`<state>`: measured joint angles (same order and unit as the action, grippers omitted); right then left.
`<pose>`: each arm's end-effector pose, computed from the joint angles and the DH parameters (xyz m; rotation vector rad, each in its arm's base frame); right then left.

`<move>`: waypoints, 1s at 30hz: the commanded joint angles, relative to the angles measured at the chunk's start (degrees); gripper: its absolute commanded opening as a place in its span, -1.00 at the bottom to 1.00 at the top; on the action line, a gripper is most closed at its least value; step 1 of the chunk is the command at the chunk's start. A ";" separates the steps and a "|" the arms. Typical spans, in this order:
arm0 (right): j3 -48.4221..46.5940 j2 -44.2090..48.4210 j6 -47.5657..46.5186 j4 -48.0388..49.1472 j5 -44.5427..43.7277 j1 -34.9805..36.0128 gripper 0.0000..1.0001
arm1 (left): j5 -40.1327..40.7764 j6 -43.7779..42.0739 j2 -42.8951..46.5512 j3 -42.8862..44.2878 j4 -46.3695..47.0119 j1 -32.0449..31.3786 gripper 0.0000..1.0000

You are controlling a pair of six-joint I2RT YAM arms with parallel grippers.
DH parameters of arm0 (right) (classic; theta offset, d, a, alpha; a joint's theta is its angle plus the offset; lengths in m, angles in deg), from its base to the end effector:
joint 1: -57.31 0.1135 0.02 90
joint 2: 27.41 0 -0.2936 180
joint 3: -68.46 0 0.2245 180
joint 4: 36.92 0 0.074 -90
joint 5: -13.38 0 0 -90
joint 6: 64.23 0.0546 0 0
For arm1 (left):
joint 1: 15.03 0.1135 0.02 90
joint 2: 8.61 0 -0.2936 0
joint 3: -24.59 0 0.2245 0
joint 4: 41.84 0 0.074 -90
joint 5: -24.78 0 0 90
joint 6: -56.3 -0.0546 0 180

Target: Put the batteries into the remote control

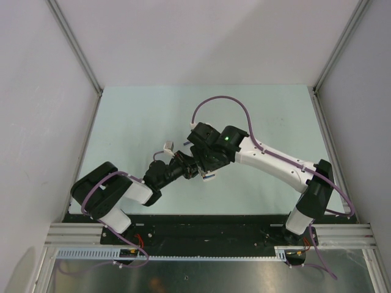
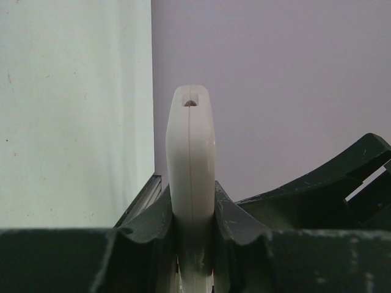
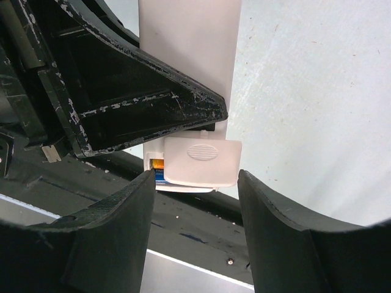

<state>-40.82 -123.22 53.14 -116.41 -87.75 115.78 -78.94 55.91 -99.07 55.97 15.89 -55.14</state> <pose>0.1763 0.2672 0.3413 -0.6696 2.6145 0.1977 0.1941 -0.1805 0.2115 -0.6137 1.8832 -1.8399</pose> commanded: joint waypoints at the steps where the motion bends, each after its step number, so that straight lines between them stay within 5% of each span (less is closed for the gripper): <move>1: -1.06 0.27 0.31 0.88 0.32 -0.03 0.20 | 0.09 0.66 0.72 1.17 10.88 -0.05 -1.00; 15: -1.32 0.45 0.31 0.88 0.77 1.29 0.15 | 0.01 0.75 0.37 1.17 11.14 0.04 -1.00; 24: -5.62 2.73 2.06 -0.70 -3.62 0.85 0.32 | 0.44 0.57 0.37 0.82 11.49 0.13 -1.00; 30: 3.05 12.98 5.14 8.51 3.36 -7.56 0.47 | 0.18 0.49 0.81 0.47 11.93 1.35 -1.00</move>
<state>-42.78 -119.81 54.91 -115.01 -88.56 114.47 -78.94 55.91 -99.07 55.97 15.89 -54.82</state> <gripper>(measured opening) 0.704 0.261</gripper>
